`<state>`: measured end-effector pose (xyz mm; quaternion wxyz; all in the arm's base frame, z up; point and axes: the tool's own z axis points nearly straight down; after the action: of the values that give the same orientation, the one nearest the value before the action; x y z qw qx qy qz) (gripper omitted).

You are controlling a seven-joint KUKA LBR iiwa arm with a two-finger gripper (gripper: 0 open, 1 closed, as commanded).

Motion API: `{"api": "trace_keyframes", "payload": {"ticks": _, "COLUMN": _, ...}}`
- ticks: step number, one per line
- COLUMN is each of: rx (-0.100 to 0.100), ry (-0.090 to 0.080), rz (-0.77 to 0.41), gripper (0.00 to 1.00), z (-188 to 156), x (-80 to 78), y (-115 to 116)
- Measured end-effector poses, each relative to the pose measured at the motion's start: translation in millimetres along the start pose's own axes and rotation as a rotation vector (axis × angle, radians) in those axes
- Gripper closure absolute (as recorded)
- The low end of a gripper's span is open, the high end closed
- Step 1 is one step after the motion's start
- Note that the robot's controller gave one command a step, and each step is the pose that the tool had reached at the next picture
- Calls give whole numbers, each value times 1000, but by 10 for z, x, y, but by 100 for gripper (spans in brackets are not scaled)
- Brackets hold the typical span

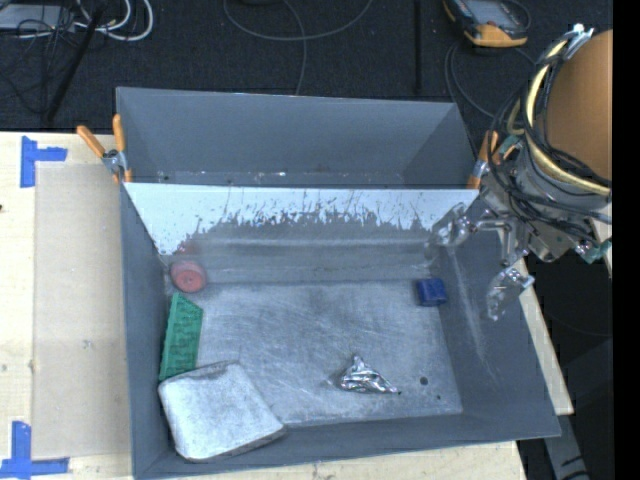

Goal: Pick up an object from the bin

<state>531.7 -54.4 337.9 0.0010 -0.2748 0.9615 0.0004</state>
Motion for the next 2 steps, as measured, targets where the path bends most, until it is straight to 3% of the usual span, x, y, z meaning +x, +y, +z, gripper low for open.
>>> {"api": "trace_keyframes", "payload": {"ticks": 1, "rx": -7, "ry": 8, "rz": -217, "gripper": 0, "z": 1497, "x": 643, "y": 114}}
{"api": "trace_keyframes", "payload": {"ticks": 2, "rx": -1, "ry": 1, "rz": -103, "gripper": 0, "z": 2450, "x": 359, "y": 454}}
